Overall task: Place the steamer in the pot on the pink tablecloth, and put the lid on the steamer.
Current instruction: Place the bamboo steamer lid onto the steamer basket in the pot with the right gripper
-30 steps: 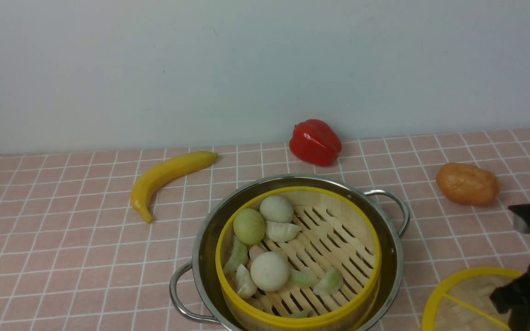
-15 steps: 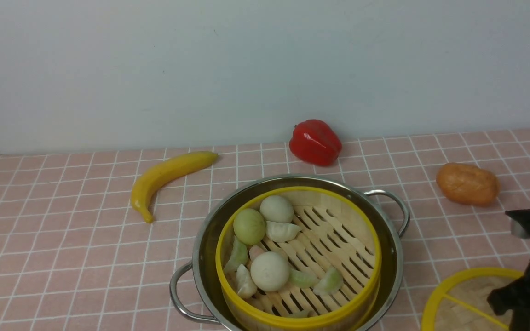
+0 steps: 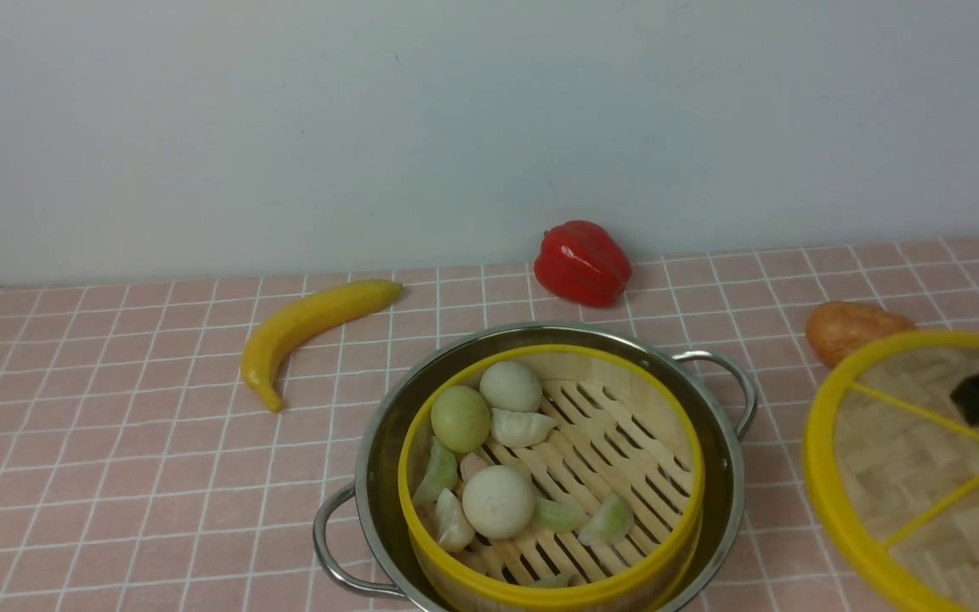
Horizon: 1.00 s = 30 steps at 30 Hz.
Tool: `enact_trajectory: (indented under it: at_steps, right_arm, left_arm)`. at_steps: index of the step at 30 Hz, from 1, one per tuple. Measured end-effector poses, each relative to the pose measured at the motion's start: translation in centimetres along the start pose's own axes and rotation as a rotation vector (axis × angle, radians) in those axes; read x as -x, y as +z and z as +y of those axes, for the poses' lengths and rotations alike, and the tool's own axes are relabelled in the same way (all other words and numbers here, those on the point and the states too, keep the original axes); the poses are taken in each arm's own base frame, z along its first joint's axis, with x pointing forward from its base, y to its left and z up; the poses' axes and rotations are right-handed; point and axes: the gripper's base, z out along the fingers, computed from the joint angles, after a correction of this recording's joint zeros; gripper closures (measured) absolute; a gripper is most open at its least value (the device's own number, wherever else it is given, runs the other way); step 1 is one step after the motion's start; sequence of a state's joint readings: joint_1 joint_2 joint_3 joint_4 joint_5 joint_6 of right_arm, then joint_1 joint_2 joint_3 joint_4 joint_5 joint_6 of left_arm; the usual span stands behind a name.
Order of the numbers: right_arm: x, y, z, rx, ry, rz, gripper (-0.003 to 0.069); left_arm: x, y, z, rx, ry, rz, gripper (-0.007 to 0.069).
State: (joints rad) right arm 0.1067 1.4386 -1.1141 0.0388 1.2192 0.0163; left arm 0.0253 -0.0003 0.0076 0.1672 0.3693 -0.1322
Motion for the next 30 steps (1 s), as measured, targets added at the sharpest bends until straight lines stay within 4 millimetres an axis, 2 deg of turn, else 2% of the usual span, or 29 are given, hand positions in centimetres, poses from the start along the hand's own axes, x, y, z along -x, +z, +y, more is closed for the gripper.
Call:
enact_trajectory:
  at_steps: [1, 2, 6, 11, 13, 14, 16, 20, 21, 25, 26, 27, 28, 30]
  right_arm:
    - [1.0, -1.4, 0.0, 0.001, -0.023, -0.058, 0.0512]
    - [1.0, -1.4, 0.0, 0.001, -0.026, -0.058, 0.0512]
    - [3.1, -3.9, 0.2, 0.004, -0.101, -0.155, 0.0512]
    - [5.2, -4.1, 1.9, 0.019, -0.228, -0.179, 0.0512]
    - [6.7, -3.6, 4.3, 0.024, -0.338, -0.181, 0.0512]
    - [6.8, -3.5, 4.7, 0.024, -0.353, -0.181, 0.0512]
    - [8.1, -3.1, 7.5, 0.020, -0.455, -0.192, 0.0512]
    - [9.4, -2.9, 11.9, 0.029, -0.631, -0.225, 0.0512]
    - [9.5, -2.7, 12.1, 0.031, -0.642, -0.223, 0.0512]
    - [9.0, -2.6, 17.0, 0.058, -0.866, -0.249, 0.0512]
    - [9.0, -2.6, 17.2, 0.060, -0.874, -0.251, 0.0512]
    - [8.5, -2.5, 18.6, 0.068, -0.936, -0.251, 0.0512]
    - [8.4, -2.5, 18.7, 0.069, -0.943, -0.250, 0.0512]
    - [7.4, -2.4, 20.5, 0.080, -1.035, -0.250, 0.0512]
  left_arm:
    - [0.0, 0.0, 0.0, 0.000, 0.000, 0.000, 0.0382]
    - [0.0, 0.0, 0.0, 0.000, 0.000, 0.000, 0.0382]
    - [0.0, 0.0, 0.0, 0.000, 0.000, 0.000, 0.0382]
    - [0.0, 0.0, 0.0, 0.000, 0.000, 0.000, 0.0382]
    - [0.0, 0.0, 0.0, 0.000, 0.000, 0.000, 0.0382]
    - [0.0, 0.0, 0.0, 0.000, 0.000, 0.000, 0.0382]
    - [0.0, 0.0, 0.0, 0.000, 0.000, 0.000, 0.0382]
    - [0.0, 0.0, 0.0, 0.000, 0.000, 0.000, 0.0382]
    - [0.0, 0.0, 0.0, 0.000, 0.000, 0.000, 0.0382]
    - [0.0, 0.0, 0.0, 0.000, 0.000, 0.000, 0.0382]
    - [0.0, 0.0, 0.0, 0.000, 0.000, 0.000, 0.0382]
    - [0.0, 0.0, 0.0, 0.000, 0.000, 0.000, 0.0382]
    - [0.0, 0.0, 0.0, 0.000, 0.000, 0.000, 0.0382]
    - [0.0, 0.0, 0.0, 0.000, 0.000, 0.000, 0.0382]
